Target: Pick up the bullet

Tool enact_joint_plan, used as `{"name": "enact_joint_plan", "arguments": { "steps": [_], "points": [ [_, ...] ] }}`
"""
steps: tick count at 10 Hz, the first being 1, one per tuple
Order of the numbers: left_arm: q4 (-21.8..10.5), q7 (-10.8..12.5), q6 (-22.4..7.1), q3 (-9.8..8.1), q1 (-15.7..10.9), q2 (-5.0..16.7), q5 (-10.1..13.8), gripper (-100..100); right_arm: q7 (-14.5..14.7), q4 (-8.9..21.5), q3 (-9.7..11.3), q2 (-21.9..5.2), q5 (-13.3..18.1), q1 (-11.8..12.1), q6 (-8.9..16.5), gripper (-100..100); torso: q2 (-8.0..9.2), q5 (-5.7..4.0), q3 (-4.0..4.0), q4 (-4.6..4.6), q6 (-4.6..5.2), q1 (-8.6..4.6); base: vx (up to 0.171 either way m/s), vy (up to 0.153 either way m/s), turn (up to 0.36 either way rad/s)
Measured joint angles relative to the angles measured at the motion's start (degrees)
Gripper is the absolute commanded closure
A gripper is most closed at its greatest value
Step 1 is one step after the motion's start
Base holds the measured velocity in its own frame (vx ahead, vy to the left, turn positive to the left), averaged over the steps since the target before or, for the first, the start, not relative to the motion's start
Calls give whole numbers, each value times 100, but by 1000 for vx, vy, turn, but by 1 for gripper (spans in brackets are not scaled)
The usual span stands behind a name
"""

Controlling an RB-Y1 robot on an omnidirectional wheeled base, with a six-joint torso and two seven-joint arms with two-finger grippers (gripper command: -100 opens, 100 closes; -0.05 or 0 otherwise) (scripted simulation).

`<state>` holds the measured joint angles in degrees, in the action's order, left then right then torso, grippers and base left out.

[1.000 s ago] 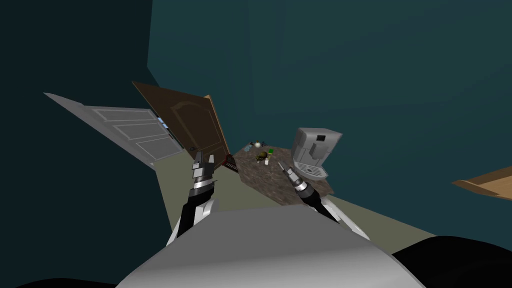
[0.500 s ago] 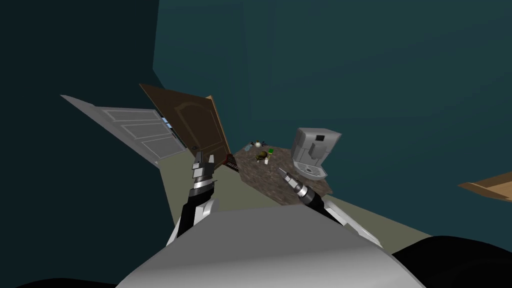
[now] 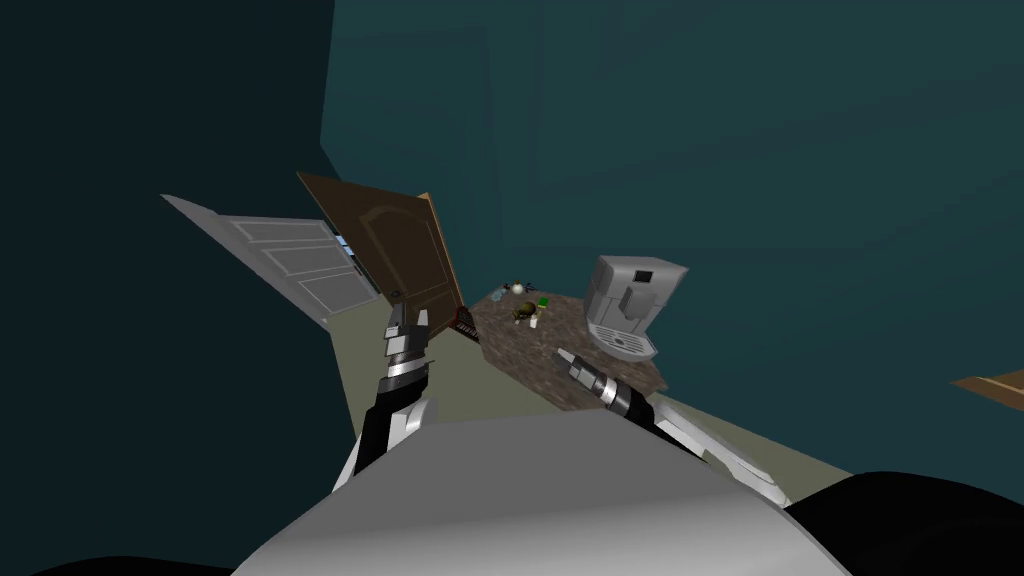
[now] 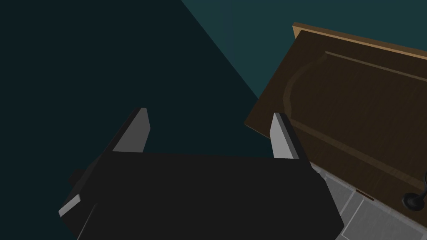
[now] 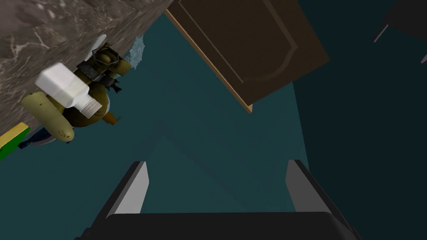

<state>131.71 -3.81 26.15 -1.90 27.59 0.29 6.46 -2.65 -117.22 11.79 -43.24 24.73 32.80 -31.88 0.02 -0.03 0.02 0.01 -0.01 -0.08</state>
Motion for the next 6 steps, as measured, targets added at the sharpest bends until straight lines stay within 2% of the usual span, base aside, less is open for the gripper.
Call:
{"name": "enact_joint_plan", "arguments": {
  "steps": [1, 2, 5, 6],
  "points": [
    [0, 0, 0, 0, 0, 0, 0, 0, 44, 49, 31, -165, 72, 19, -7, -100, -1, 1, 0, 0, 1, 1, -8, -11, 73],
    [0, 0, 0, 0, 0, 0, 0, 0, 57, 187, 88, -347, 185, -63, 9, -100, -3, 0, -2, 0, -1, 1, -5, -9, 53],
    [0, 0, 0, 0, 0, 0, 0, 0, 185, 365, 160, -867, 433, 11, -28, -100, -6, 1, -3, -1, 1, 4, 3, -5, 81],
    [0, 0, 0, 0, 0, 0, 0, 0, 239, 546, 218, -1015, 551, -43, -75, -100, -9, 1, -5, -2, -1, 4, 9, -3, 43]
  ]
}}
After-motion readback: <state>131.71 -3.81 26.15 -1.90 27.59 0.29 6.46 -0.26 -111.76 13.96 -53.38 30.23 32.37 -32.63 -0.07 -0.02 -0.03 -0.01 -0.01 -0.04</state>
